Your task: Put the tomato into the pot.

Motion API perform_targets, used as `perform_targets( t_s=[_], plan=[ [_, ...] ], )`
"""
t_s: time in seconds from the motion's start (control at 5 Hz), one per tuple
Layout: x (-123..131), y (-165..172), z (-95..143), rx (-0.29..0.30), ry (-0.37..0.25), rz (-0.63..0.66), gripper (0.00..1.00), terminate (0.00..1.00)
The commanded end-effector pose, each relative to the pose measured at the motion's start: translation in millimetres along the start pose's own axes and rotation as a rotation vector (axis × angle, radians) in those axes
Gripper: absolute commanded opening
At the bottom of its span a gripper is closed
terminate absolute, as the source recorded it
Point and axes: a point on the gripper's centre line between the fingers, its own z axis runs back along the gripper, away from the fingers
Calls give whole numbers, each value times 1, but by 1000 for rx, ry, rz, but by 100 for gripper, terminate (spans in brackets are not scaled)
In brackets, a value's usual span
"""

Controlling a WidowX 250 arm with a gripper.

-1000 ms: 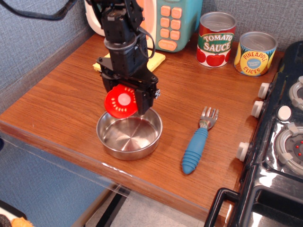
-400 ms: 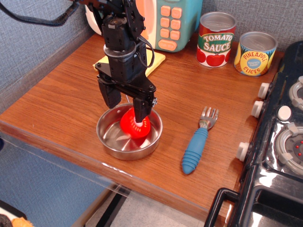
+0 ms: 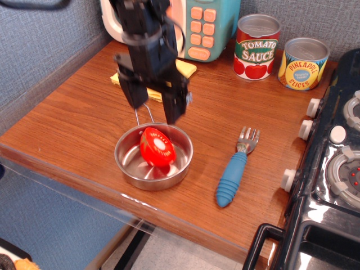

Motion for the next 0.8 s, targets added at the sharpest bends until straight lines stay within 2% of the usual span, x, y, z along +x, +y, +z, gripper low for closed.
perform_targets(
  t_s=[0.0, 0.2, 0.4, 0.6],
  plan=[
    [6, 15, 25, 23, -12, 57, 100, 0],
    [5, 18, 23, 49, 66, 70, 100, 0],
    [5, 18, 23, 49, 66, 70, 100, 0],
    [5, 18, 23, 49, 66, 70, 100, 100]
  ],
)
